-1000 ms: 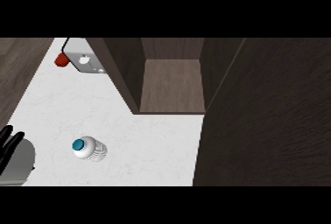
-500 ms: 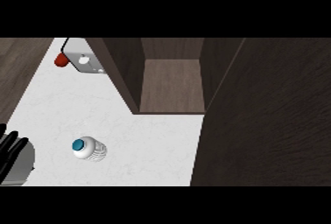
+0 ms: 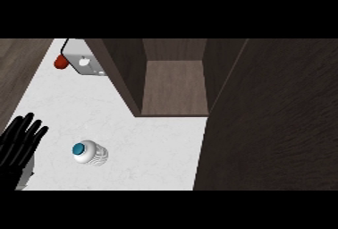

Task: Pick up the bottled water, place it into the cabinet and close the cabinet

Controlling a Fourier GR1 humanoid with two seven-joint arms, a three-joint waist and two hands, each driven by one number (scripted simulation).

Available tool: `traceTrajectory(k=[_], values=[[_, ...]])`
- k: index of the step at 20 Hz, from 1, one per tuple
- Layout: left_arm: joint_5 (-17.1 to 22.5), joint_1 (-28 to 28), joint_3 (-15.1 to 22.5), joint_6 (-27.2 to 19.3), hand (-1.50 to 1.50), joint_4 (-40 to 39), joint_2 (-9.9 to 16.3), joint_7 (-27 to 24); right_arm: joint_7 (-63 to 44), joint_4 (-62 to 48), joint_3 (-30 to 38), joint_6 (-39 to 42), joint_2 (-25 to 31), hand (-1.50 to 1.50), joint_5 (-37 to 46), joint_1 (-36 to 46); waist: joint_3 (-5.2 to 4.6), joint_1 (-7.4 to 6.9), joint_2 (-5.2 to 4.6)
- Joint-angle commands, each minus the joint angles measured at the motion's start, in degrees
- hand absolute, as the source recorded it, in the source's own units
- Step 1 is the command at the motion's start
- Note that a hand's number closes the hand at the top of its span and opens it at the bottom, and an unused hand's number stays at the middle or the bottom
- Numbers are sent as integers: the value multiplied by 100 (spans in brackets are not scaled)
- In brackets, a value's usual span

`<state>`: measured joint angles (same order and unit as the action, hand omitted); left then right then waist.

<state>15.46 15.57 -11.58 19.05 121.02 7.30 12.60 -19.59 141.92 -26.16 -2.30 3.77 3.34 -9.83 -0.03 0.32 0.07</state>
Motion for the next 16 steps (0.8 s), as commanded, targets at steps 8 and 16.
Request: traceTrajectory(k=[8,16], values=[[-737,-279,-239,344,-150,-1965,53,-1194,-532,595,-347,-308,127,-150,651,143,-4,2,1],[-1330,-739,-374,417,-150,-3995,147,-2454,-94,453,-51,-207,431,-150,199,-114,-3,30,-9]])
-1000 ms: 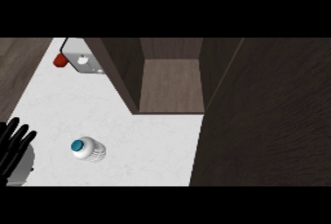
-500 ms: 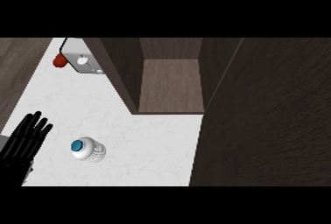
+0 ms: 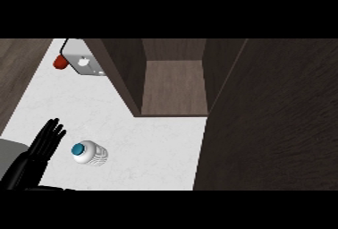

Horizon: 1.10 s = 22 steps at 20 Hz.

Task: Pick up the bottled water, place it into the cabinet and close the cabinet

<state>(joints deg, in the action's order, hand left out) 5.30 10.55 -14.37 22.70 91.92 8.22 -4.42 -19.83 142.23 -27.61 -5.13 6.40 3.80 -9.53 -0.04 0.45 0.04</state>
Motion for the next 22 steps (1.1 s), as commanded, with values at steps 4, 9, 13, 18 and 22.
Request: traceTrajectory(k=[4,9,13,18,22], values=[[-355,-40,75,-37,-150,-951,-139,-686,-493,560,-35,-192,75,-150,442,223,0,-27,2],[-569,-726,15,-118,-150,-2200,-95,-1375,-545,794,-316,-315,234,-150,656,52,-3,29,7],[-524,-1122,-255,151,-150,-3388,233,-2129,-440,353,-342,-483,131,-150,772,322,-6,16,-4],[-816,-1743,-255,-236,-150,-4452,152,-2696,-143,652,-973,-630,249,-150,939,-201,-5,71,6],[-935,-1820,-264,-6,-150,-5274,359,-3539,-599,464,-724,-756,159,-150,948,359,-8,20,-5]])
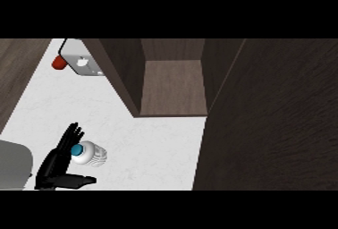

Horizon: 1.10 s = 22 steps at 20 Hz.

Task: Pick up the bottled water, place it into the cabinet and close the cabinet

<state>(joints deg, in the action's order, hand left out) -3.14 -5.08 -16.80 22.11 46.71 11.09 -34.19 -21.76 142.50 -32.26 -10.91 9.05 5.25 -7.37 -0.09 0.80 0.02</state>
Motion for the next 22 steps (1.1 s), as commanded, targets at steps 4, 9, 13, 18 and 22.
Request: traceTrajectory(k=[4,9,13,18,22], values=[[-119,-738,-199,-232,-150,-1578,72,-1137,-187,534,-62,-169,105,-150,585,-144,-4,26,-6],[8,-934,-207,-255,-150,-1601,-21,-1294,-95,314,-131,-204,160,-150,649,28,1,-24,0],[-68,-1307,-168,16,150,-2271,149,-1461,-318,735,235,-107,444,-150,137,-63,0,15,-13],[-172,-1517,112,-114,150,-2042,-140,-1406,-31,269,127,-205,301,-150,308,203,4,-18,-5],[-864,-1179,663,-1143,150,-1472,-357,-2007,-426,508,19,-284,378,-150,391,266,3,-32,16]])
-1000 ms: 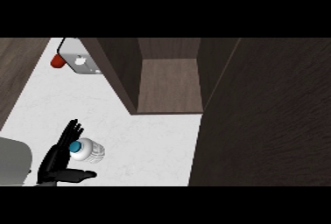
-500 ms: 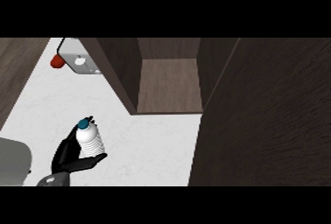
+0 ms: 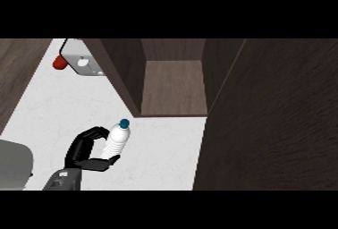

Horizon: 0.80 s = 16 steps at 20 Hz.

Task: Pick up the bottled water, place it into the cabinet and close the cabinet

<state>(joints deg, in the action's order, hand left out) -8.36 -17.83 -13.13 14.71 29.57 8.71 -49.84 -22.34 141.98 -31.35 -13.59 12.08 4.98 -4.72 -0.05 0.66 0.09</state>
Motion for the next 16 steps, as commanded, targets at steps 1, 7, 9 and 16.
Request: traceTrajectory(k=[1,7,9,16], values=[[-377,116,291,-532,150,229,-97,-619,-289,494,-248,-36,42,-150,449,-80,-1,-12,5],[-50,84,335,-1585,150,502,-845,-775,-211,638,-71,-46,191,-150,352,-231,0,-5,9],[179,-325,406,-1815,150,403,-854,-506,120,568,-79,-21,209,-150,188,-437,3,21,3],[1415,-82,1420,-1521,150,1560,-868,286,-131,701,-287,-126,256,-150,404,-377,3,-25,23]])
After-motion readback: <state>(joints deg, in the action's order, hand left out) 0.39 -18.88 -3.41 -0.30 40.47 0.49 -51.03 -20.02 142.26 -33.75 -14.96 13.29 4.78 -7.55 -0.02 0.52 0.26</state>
